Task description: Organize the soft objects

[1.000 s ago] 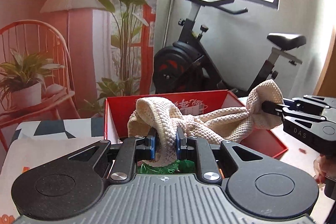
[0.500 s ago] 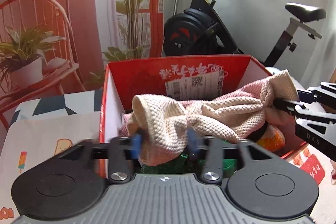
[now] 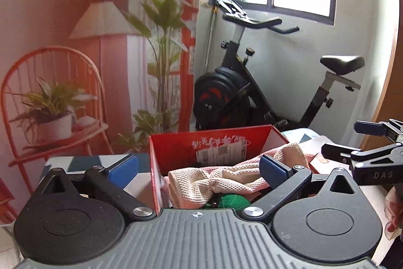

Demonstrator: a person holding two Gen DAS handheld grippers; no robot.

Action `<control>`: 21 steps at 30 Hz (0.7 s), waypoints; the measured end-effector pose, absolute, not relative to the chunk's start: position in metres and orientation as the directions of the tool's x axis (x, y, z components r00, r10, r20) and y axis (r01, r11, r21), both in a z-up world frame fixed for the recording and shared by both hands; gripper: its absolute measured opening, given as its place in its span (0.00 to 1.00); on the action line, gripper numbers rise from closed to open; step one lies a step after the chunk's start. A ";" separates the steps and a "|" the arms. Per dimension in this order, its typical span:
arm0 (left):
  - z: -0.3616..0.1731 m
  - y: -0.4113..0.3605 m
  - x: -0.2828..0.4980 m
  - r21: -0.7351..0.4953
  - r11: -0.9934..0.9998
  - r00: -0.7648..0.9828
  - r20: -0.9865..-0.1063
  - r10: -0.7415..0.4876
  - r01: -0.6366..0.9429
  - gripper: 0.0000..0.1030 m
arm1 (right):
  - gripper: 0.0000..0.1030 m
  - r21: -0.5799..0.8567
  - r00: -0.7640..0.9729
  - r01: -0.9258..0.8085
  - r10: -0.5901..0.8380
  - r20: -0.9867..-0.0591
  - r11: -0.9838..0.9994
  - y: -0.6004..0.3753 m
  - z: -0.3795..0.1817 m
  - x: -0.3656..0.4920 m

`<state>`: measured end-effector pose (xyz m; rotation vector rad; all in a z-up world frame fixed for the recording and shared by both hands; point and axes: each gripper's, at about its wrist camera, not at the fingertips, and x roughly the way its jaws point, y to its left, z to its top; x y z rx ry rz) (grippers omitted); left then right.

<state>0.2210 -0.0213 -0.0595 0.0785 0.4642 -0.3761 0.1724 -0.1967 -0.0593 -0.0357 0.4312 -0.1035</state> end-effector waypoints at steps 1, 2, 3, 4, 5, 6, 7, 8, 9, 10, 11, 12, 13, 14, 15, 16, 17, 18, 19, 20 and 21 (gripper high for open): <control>-0.054 -0.019 0.213 -0.007 0.934 0.836 -0.444 -0.324 0.358 1.00 | 1.00 -0.047 0.907 0.105 -0.115 -0.405 0.993 -0.196 -0.052 0.164; -0.048 -0.017 0.204 -0.002 0.939 0.844 -0.438 -0.311 0.345 1.00 | 1.00 -0.043 0.909 0.122 -0.129 -0.397 0.992 -0.194 -0.045 0.156; -0.042 -0.016 0.196 0.008 0.944 0.852 -0.432 -0.295 0.330 1.00 | 1.00 -0.040 0.907 0.139 -0.143 -0.395 0.990 -0.193 -0.038 0.149; -0.036 -0.016 0.187 0.024 0.949 0.863 -0.422 -0.277 0.316 1.00 | 1.00 -0.035 0.908 0.146 -0.148 -0.393 0.989 -0.191 -0.032 0.141; -0.030 -0.015 0.178 0.044 0.954 0.877 -0.408 -0.255 0.298 1.00 | 1.00 -0.022 0.912 0.144 -0.141 -0.386 0.989 -0.190 -0.026 0.133; -0.025 -0.014 0.169 0.063 0.958 0.889 -0.392 -0.235 0.281 1.00 | 1.00 -0.006 0.916 0.134 -0.126 -0.380 0.991 -0.188 -0.020 0.125; -0.017 -0.013 0.160 0.076 0.959 0.898 -0.378 -0.226 0.273 1.00 | 1.00 0.006 0.920 0.130 -0.118 -0.374 0.992 -0.185 -0.014 0.118; -0.012 -0.011 0.151 0.079 0.959 0.901 -0.370 -0.226 0.273 1.00 | 1.00 0.013 0.923 0.132 -0.118 -0.368 0.991 -0.182 -0.008 0.110; -0.006 -0.010 0.144 0.073 0.959 0.902 -0.365 -0.230 0.274 1.00 | 1.00 0.020 0.925 0.136 -0.119 -0.360 0.991 -0.180 -0.002 0.102; -0.001 -0.008 0.136 0.065 0.958 0.902 -0.360 -0.238 0.278 1.00 | 1.00 0.029 0.929 0.137 -0.118 -0.352 0.990 -0.177 0.003 0.094; 0.004 -0.006 0.128 0.057 0.958 0.902 -0.355 -0.244 0.282 1.00 | 1.00 0.038 0.931 0.138 -0.116 -0.346 0.990 -0.176 0.009 0.085; 0.008 -0.004 0.121 0.051 0.958 0.903 -0.350 -0.249 0.283 1.00 | 1.00 0.044 0.932 0.141 -0.117 -0.343 0.989 -0.174 0.014 0.078; 0.012 -0.003 0.114 0.046 0.958 0.905 -0.343 -0.251 0.284 1.00 | 1.00 0.046 0.933 0.144 -0.120 -0.340 0.988 -0.172 0.019 0.070; 0.016 -0.002 0.106 0.045 0.959 0.908 -0.338 -0.248 0.279 1.00 | 1.00 0.046 0.934 0.149 -0.125 -0.336 0.988 -0.170 0.024 0.062; 0.019 0.000 0.098 0.044 0.962 0.912 -0.334 -0.239 0.269 1.00 | 1.00 0.044 0.936 0.153 -0.131 -0.328 0.987 -0.168 0.028 0.053; 0.022 0.002 0.092 0.043 0.966 0.915 -0.332 -0.228 0.256 1.00 | 1.00 0.045 0.938 0.157 -0.135 -0.320 0.987 -0.167 0.033 0.045; 0.024 0.003 0.085 0.043 0.969 0.918 -0.332 -0.218 0.245 1.00 | 1.00 0.051 0.940 0.162 -0.139 -0.311 0.985 -0.166 0.038 0.036; 0.027 0.004 0.078 0.043 0.970 0.920 -0.329 -0.212 0.239 1.00 | 1.00 0.058 0.942 0.166 -0.141 -0.305 0.984 -0.166 0.043 0.029; 0.029 0.006 0.073 0.039 0.971 0.922 -0.324 -0.210 0.235 1.00 | 1.00 0.062 0.943 0.169 -0.143 -0.300 0.984 -0.165 0.047 0.019; 0.031 0.008 0.067 0.035 0.972 0.924 -0.320 -0.211 0.234 1.00 | 1.00 0.063 0.945 0.171 -0.146 -0.294 0.983 -0.163 0.051 0.012; 0.034 0.009 0.060 0.033 0.972 0.925 -0.316 -0.210 0.232 1.00 | 1.00 0.059 0.946 0.174 -0.150 -0.288 0.983 -0.161 0.055 0.005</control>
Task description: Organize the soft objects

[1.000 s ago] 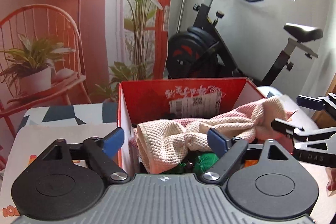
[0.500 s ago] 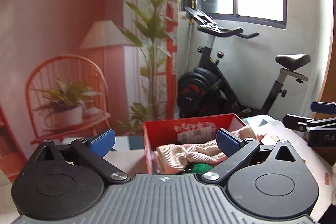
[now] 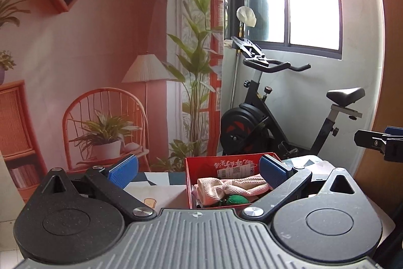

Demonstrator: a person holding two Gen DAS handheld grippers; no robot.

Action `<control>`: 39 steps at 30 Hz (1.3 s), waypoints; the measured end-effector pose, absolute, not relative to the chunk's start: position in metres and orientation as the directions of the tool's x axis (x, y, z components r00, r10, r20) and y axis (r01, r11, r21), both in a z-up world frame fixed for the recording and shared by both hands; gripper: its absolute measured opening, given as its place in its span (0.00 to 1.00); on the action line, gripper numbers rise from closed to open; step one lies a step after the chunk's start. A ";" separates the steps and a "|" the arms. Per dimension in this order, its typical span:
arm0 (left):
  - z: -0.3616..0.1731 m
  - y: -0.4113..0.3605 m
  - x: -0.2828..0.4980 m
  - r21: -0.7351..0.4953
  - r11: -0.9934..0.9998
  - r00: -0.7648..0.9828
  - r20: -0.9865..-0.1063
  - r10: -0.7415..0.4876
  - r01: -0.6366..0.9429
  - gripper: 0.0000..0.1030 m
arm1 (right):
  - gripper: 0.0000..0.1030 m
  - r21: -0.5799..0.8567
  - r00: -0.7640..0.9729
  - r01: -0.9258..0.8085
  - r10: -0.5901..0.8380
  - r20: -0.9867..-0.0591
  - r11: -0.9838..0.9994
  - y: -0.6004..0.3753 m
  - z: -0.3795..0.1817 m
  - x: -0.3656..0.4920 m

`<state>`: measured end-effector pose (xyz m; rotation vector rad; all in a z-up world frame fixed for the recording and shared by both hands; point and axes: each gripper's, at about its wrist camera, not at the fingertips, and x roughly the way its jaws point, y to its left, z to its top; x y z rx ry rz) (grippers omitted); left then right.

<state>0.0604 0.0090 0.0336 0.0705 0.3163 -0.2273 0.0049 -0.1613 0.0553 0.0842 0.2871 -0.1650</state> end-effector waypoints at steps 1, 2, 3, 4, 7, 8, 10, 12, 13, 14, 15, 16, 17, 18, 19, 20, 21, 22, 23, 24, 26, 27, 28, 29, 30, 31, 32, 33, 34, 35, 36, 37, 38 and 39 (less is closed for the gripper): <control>0.036 0.010 0.054 0.032 0.973 0.927 -0.312 -0.209 0.231 1.00 | 1.00 0.052 0.947 0.177 -0.155 -0.282 0.983 -0.159 0.059 -0.002; 0.038 0.010 0.050 0.034 0.973 0.928 -0.307 -0.209 0.230 1.00 | 1.00 0.047 0.948 0.178 -0.159 -0.275 0.983 -0.157 0.062 -0.008; 0.040 0.010 0.045 0.036 0.973 0.931 -0.300 -0.207 0.228 1.00 | 1.00 0.044 0.949 0.177 -0.159 -0.271 0.983 -0.155 0.065 -0.014; 0.042 0.010 0.041 0.040 0.974 0.934 -0.294 -0.202 0.223 1.00 | 1.00 0.046 0.950 0.176 -0.157 -0.270 0.983 -0.154 0.067 -0.019; 0.048 0.009 0.032 0.052 0.975 0.940 -0.279 -0.195 0.217 1.00 | 1.00 0.062 0.953 0.162 -0.139 -0.269 0.985 -0.152 0.071 -0.028; 0.049 0.009 0.029 0.054 0.975 0.941 -0.276 -0.195 0.217 1.00 | 1.00 0.062 0.953 0.160 -0.138 -0.270 0.985 -0.150 0.072 -0.030; 0.050 0.008 0.027 0.054 0.975 0.943 -0.271 -0.194 0.216 1.00 | 1.00 0.055 0.953 0.158 -0.138 -0.270 0.986 -0.148 0.073 -0.031; 0.050 0.007 0.026 0.058 0.975 0.944 -0.268 -0.193 0.215 1.00 | 1.00 0.052 0.955 0.160 -0.141 -0.262 0.986 -0.148 0.075 -0.033; 0.050 0.006 0.026 0.061 0.975 0.944 -0.267 -0.192 0.215 1.00 | 1.00 0.053 0.956 0.161 -0.142 -0.258 0.986 -0.148 0.075 -0.035; 0.049 0.006 0.026 0.062 0.975 0.945 -0.267 -0.191 0.215 1.00 | 1.00 0.055 0.956 0.159 -0.140 -0.257 0.986 -0.149 0.076 -0.035; 0.049 0.006 0.027 0.062 0.975 0.944 -0.268 -0.191 0.214 1.00 | 1.00 0.058 0.956 0.158 -0.139 -0.258 0.986 -0.149 0.076 -0.036; 0.048 0.007 0.026 0.061 0.975 0.944 -0.271 -0.191 0.215 1.00 | 1.00 0.059 0.956 0.160 -0.139 -0.258 0.985 -0.150 0.076 -0.036; 0.048 0.007 0.027 0.060 0.975 0.943 -0.273 -0.190 0.214 1.00 | 1.00 0.059 0.956 0.162 -0.142 -0.257 0.985 -0.151 0.076 -0.036; 0.047 0.007 0.028 0.060 0.975 0.943 -0.274 -0.189 0.213 1.00 | 1.00 0.058 0.955 0.165 -0.144 -0.257 0.985 -0.151 0.076 -0.036; 0.047 0.008 0.028 0.059 0.975 0.942 -0.276 -0.188 0.212 1.00 | 1.00 0.059 0.955 0.166 -0.146 -0.258 0.984 -0.151 0.076 -0.036; 0.046 0.008 0.028 0.059 0.976 0.942 -0.278 -0.188 0.212 1.00 | 1.00 0.060 0.955 0.167 -0.147 -0.258 0.984 -0.152 0.076 -0.036; 0.046 0.008 0.029 0.059 0.976 0.942 -0.279 -0.187 0.211 1.00 | 1.00 0.061 0.955 0.168 -0.147 -0.259 0.984 -0.152 0.075 -0.036; 0.046 0.008 0.029 0.059 0.976 0.942 -0.280 -0.185 0.210 1.00 | 1.00 0.062 0.954 0.169 -0.147 -0.260 0.984 -0.152 0.075 -0.036; 0.046 0.008 0.029 0.059 0.976 0.942 -0.280 -0.183 0.208 1.00 | 1.00 0.062 0.954 0.169 -0.148 -0.260 0.984 -0.152 0.075 -0.036; 0.046 0.009 0.029 0.058 0.977 0.942 -0.281 -0.183 0.207 1.00 | 1.00 0.062 0.954 0.170 -0.149 -0.260 0.983 -0.152 0.075 -0.036; 0.047 0.009 0.029 0.056 0.977 0.942 -0.281 -0.183 0.206 1.00 | 1.00 0.062 0.954 0.168 -0.147 -0.261 0.984 -0.153 0.074 -0.036; 0.047 0.009 0.029 0.057 0.977 0.942 -0.282 -0.183 0.207 1.00 | 1.00 0.062 0.954 0.170 -0.148 -0.260 0.984 -0.153 0.075 -0.036; 0.047 0.009 0.030 0.057 0.977 0.942 -0.282 -0.182 0.206 1.00 | 1.00 0.062 0.954 0.170 -0.148 -0.260 0.984 -0.152 0.075 -0.036; 0.047 0.009 0.030 0.058 0.977 0.942 -0.283 -0.181 0.205 1.00 | 1.00 0.062 0.954 0.170 -0.149 -0.261 0.983 -0.152 0.075 -0.036; 0.047 0.010 0.030 0.058 0.977 0.942 -0.283 -0.180 0.205 1.00 | 1.00 0.062 0.954 0.170 -0.148 -0.262 0.984 -0.153 0.075 -0.036; 0.047 0.009 0.029 0.059 0.977 0.942 -0.283 -0.178 0.203 1.00 | 1.00 0.061 0.954 0.170 -0.148 -0.262 0.984 -0.152 0.074 -0.036; 0.047 0.009 0.030 0.059 0.978 0.943 -0.283 -0.176 0.201 1.00 | 1.00 0.061 0.953 0.170 -0.148 -0.263 0.984 -0.152 0.074 -0.036; 0.047 0.009 0.029 0.059 0.978 0.943 -0.283 -0.174 0.199 1.00 | 1.00 0.061 0.953 0.170 -0.149 -0.263 0.983 -0.152 0.074 -0.036; 0.046 0.009 0.030 0.059 0.979 0.943 -0.284 -0.173 0.197 1.00 | 1.00 0.061 0.953 0.171 -0.149 -0.264 0.983 -0.152 0.073 -0.035; 0.046 0.009 0.030 0.059 0.979 0.943 -0.285 -0.171 0.196 1.00 | 1.00 0.061 0.953 0.171 -0.149 -0.265 0.983 -0.152 0.073 -0.036; 0.046 0.009 0.030 0.059 0.979 0.943 -0.287 -0.170 0.195 1.00 | 1.00 0.061 0.953 0.171 -0.149 -0.265 0.983 -0.152 0.073 -0.035; 0.046 0.009 0.029 0.059 0.979 0.942 -0.288 -0.170 0.194 1.00 | 1.00 0.060 0.953 0.170 -0.149 -0.264 0.984 -0.152 0.074 -0.035; 0.046 0.008 0.029 0.058 0.979 0.942 -0.290 -0.169 0.194 1.00 | 1.00 0.060 0.953 0.171 -0.149 -0.263 0.983 -0.152 0.073 -0.036; 0.045 0.009 0.029 0.058 0.979 0.942 -0.291 -0.168 0.193 1.00 | 1.00 0.062 0.954 0.170 -0.148 -0.262 0.984 -0.152 0.074 -0.035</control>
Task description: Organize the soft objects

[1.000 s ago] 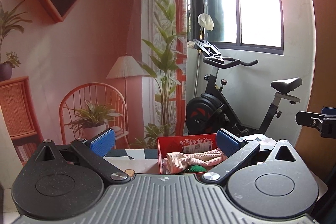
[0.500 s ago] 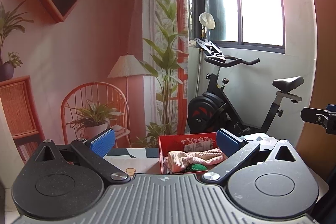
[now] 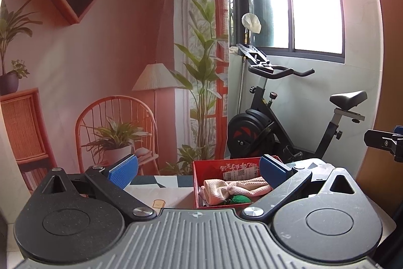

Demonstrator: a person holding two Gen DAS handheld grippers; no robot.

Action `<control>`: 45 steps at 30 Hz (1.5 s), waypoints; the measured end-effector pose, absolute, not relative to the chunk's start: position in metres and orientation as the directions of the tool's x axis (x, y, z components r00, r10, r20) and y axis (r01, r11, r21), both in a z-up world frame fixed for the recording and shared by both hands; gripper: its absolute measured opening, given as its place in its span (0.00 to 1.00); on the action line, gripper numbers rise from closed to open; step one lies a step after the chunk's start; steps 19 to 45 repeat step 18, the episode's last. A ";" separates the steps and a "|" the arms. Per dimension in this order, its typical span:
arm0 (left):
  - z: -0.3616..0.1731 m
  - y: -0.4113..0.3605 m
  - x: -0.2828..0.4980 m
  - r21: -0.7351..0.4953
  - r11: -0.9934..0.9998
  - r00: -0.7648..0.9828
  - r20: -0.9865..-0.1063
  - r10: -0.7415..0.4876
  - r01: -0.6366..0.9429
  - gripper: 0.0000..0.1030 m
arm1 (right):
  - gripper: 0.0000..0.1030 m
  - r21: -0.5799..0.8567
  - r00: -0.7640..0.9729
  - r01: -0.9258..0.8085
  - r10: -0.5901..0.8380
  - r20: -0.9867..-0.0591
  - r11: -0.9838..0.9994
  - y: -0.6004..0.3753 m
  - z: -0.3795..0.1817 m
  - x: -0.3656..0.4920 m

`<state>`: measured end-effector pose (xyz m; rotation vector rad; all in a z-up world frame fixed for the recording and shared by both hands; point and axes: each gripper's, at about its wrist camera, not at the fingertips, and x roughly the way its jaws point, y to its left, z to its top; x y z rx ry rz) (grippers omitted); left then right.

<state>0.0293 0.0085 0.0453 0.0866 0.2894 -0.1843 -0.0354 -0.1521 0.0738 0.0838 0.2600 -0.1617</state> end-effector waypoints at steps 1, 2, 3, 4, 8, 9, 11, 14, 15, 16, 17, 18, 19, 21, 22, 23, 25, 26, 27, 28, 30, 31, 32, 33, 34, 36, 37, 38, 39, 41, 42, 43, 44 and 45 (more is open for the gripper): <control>0.045 0.008 0.030 0.059 0.980 0.942 -0.293 -0.167 0.192 1.00 | 1.00 0.062 0.954 0.169 -0.147 -0.263 0.984 -0.153 0.073 -0.035; 0.045 0.008 0.030 0.060 0.980 0.941 -0.295 -0.166 0.191 1.00 | 1.00 0.061 0.953 0.171 -0.150 -0.264 0.983 -0.152 0.072 -0.035; 0.045 0.008 0.030 0.059 0.980 0.941 -0.297 -0.165 0.190 1.00 | 1.00 0.061 0.952 0.174 -0.152 -0.265 0.983 -0.152 0.072 -0.035; 0.045 0.008 0.032 0.059 0.980 0.940 -0.298 -0.164 0.189 1.00 | 1.00 0.060 0.952 0.175 -0.153 -0.266 0.983 -0.152 0.071 -0.034; 0.045 0.008 0.032 0.057 0.981 0.939 -0.303 -0.161 0.187 1.00 | 1.00 0.061 0.951 0.176 -0.154 -0.269 0.983 -0.152 0.070 -0.033; 0.045 0.009 0.032 0.054 0.981 0.939 -0.303 -0.163 0.188 1.00 | 1.00 0.061 0.951 0.176 -0.153 -0.270 0.983 -0.152 0.070 -0.031; 0.046 0.010 0.034 0.045 0.981 0.938 -0.303 -0.167 0.189 1.00 | 1.00 0.060 0.950 0.178 -0.155 -0.271 0.982 -0.152 0.069 -0.032; 0.046 0.011 0.034 0.037 0.981 0.938 -0.301 -0.171 0.191 1.00 | 1.00 0.059 0.950 0.175 -0.153 -0.271 0.983 -0.152 0.067 -0.032; 0.045 0.011 0.034 0.038 0.981 0.938 -0.301 -0.171 0.190 1.00 | 1.00 0.057 0.950 0.175 -0.153 -0.271 0.983 -0.152 0.067 -0.032; 0.045 0.011 0.034 0.039 0.981 0.938 -0.302 -0.170 0.191 1.00 | 1.00 0.058 0.950 0.175 -0.153 -0.272 0.983 -0.152 0.067 -0.032; 0.045 0.011 0.034 0.040 0.981 0.938 -0.303 -0.171 0.192 1.00 | 1.00 0.057 0.950 0.175 -0.153 -0.273 0.983 -0.152 0.067 -0.031; 0.045 0.010 0.034 0.043 0.981 0.938 -0.304 -0.170 0.191 1.00 | 1.00 0.057 0.949 0.174 -0.152 -0.274 0.983 -0.151 0.066 -0.031; 0.045 0.010 0.034 0.043 0.981 0.938 -0.304 -0.170 0.191 1.00 | 1.00 0.057 0.949 0.174 -0.152 -0.274 0.983 -0.151 0.066 -0.031; 0.045 0.010 0.034 0.043 0.981 0.938 -0.304 -0.170 0.191 1.00 | 1.00 0.057 0.949 0.174 -0.152 -0.274 0.983 -0.151 0.066 -0.031; 0.045 0.010 0.034 0.043 0.981 0.938 -0.304 -0.170 0.191 1.00 | 1.00 0.057 0.949 0.174 -0.152 -0.274 0.983 -0.151 0.066 -0.031; 0.045 0.010 0.034 0.043 0.981 0.938 -0.304 -0.170 0.191 1.00 | 1.00 0.057 0.949 0.174 -0.152 -0.274 0.983 -0.151 0.066 -0.031; 0.045 0.010 0.034 0.043 0.981 0.938 -0.304 -0.170 0.191 1.00 | 1.00 0.057 0.949 0.174 -0.152 -0.274 0.983 -0.151 0.066 -0.031; 0.045 0.010 0.034 0.043 0.981 0.938 -0.304 -0.170 0.191 1.00 | 1.00 0.057 0.949 0.174 -0.152 -0.274 0.983 -0.151 0.066 -0.031; 0.045 0.010 0.034 0.043 0.981 0.938 -0.304 -0.170 0.191 1.00 | 1.00 0.057 0.949 0.174 -0.152 -0.274 0.983 -0.151 0.066 -0.031; 0.045 0.010 0.034 0.043 0.981 0.938 -0.304 -0.170 0.191 1.00 | 1.00 0.057 0.949 0.174 -0.152 -0.274 0.983 -0.151 0.066 -0.031; 0.045 0.010 0.034 0.043 0.981 0.938 -0.304 -0.170 0.191 1.00 | 1.00 0.057 0.949 0.174 -0.152 -0.274 0.983 -0.151 0.066 -0.031; 0.045 0.010 0.034 0.043 0.981 0.938 -0.304 -0.170 0.191 1.00 | 1.00 0.057 0.949 0.174 -0.152 -0.274 0.983 -0.151 0.066 -0.031; 0.045 0.010 0.034 0.043 0.981 0.938 -0.304 -0.170 0.191 1.00 | 1.00 0.057 0.949 0.174 -0.152 -0.274 0.983 -0.151 0.066 -0.031; 0.045 0.010 0.034 0.043 0.981 0.938 -0.304 -0.170 0.191 1.00 | 1.00 0.057 0.949 0.174 -0.152 -0.274 0.983 -0.151 0.066 -0.031; 0.045 0.010 0.034 0.043 0.981 0.938 -0.304 -0.170 0.191 1.00 | 1.00 0.057 0.949 0.174 -0.152 -0.274 0.983 -0.151 0.066 -0.031; 0.045 0.010 0.034 0.043 0.981 0.938 -0.304 -0.170 0.191 1.00 | 1.00 0.057 0.949 0.174 -0.152 -0.274 0.983 -0.151 0.066 -0.031; 0.045 0.010 0.034 0.043 0.981 0.938 -0.304 -0.170 0.191 1.00 | 1.00 0.057 0.949 0.174 -0.152 -0.274 0.983 -0.151 0.066 -0.031; 0.045 0.010 0.034 0.043 0.981 0.938 -0.304 -0.170 0.191 1.00 | 1.00 0.057 0.949 0.174 -0.152 -0.274 0.983 -0.151 0.066 -0.031; 0.045 0.010 0.034 0.043 0.981 0.938 -0.304 -0.170 0.191 1.00 | 1.00 0.057 0.949 0.174 -0.152 -0.274 0.983 -0.151 0.066 -0.031; 0.045 0.010 0.034 0.043 0.981 0.938 -0.304 -0.170 0.191 1.00 | 1.00 0.057 0.949 0.174 -0.152 -0.274 0.983 -0.151 0.066 -0.031; 0.045 0.010 0.034 0.043 0.981 0.938 -0.304 -0.170 0.191 1.00 | 1.00 0.057 0.949 0.174 -0.152 -0.274 0.983 -0.151 0.066 -0.031; 0.045 0.010 0.034 0.043 0.981 0.938 -0.304 -0.170 0.191 1.00 | 1.00 0.057 0.949 0.174 -0.152 -0.274 0.983 -0.151 0.066 -0.031; 0.045 0.010 0.034 0.043 0.981 0.938 -0.304 -0.170 0.191 1.00 | 1.00 0.057 0.949 0.174 -0.152 -0.274 0.983 -0.151 0.066 -0.031; 0.045 0.010 0.034 0.043 0.981 0.938 -0.304 -0.170 0.191 1.00 | 1.00 0.057 0.949 0.174 -0.152 -0.274 0.983 -0.151 0.066 -0.031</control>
